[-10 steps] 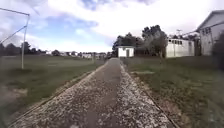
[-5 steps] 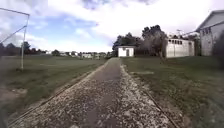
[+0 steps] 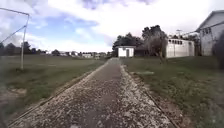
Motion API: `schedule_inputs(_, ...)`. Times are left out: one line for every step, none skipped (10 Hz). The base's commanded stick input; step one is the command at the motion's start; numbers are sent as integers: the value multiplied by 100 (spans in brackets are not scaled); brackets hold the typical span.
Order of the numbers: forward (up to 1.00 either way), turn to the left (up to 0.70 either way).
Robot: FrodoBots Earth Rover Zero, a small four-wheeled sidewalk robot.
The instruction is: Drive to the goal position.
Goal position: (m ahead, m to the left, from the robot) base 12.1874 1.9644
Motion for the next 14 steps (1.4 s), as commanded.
schedule_inputs(-5, 0)
schedule_inputs(-5, 0)
schedule_inputs(-5, 0)
schedule_inputs(-5, 0)
schedule_inputs(-5, 0)
schedule_inputs(-5, 0)
schedule_inputs(-5, 0)
schedule_inputs(-5, 0)
schedule_inputs(-5, 0)
schedule_inputs(-5, 0)
schedule_inputs(-5, 0)
schedule_inputs(-5, 0)
schedule_inputs(-5, 0)
schedule_inputs(-5, 0)
